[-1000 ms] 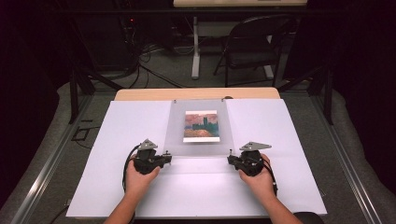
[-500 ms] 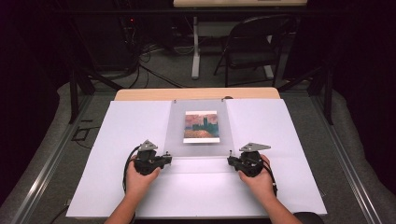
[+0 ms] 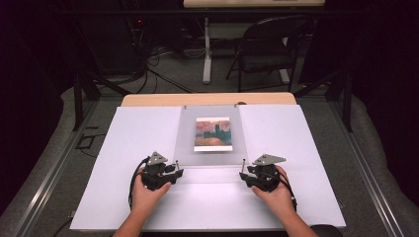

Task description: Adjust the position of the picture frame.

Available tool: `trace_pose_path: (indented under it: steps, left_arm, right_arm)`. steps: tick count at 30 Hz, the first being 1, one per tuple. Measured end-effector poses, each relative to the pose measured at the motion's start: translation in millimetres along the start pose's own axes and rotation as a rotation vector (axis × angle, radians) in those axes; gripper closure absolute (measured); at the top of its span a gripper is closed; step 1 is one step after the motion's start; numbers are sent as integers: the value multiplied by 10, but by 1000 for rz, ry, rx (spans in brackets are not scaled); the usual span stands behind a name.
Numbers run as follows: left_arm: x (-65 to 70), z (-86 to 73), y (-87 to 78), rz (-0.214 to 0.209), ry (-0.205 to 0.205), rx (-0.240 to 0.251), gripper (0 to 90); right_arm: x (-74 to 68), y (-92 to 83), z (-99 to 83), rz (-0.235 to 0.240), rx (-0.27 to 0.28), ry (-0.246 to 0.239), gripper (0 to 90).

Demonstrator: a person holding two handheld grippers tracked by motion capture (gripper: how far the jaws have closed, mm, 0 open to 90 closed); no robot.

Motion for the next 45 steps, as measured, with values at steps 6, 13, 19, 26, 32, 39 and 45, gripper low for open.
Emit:
trace_pose_path:
  steps: [6,13,19,26,32,39,45]
  left_arm:
    - [19,-31,-76,-8,6,19,485]
    - [38,-105,-178,-1,21,18,447]
    - [34,-147,-214,11,49,21,412]
    - [43,-151,-249,19,52,30,400]
    - [21,-145,-278,14,17,43,377]
    - [-37,-139,-332,33,-14,48,347]
    - [-100,-106,-416,29,-40,74,343]
  right_arm:
    - [5,-74,-17,0,4,-3,456]
    - [-14,-196,-44,-11,18,-20,434]
    - [4,-262,-72,-18,22,-22,432]
    - [35,-281,-92,-7,13,19,413]
    - [71,-315,-75,-9,29,28,416]
    - [90,-348,-69,-24,24,12,399]
    - [104,-349,-80,-17,8,19,368]
Point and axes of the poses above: each handheld gripper's, and its own axes: y roughly forward along the jaws, z roughly out of its top, x roughly to its right, the point moved 10 cm from there along y, roughly forward along the jaws, and after that the axes turned 1 degree about -x, right-handed, at the moved point
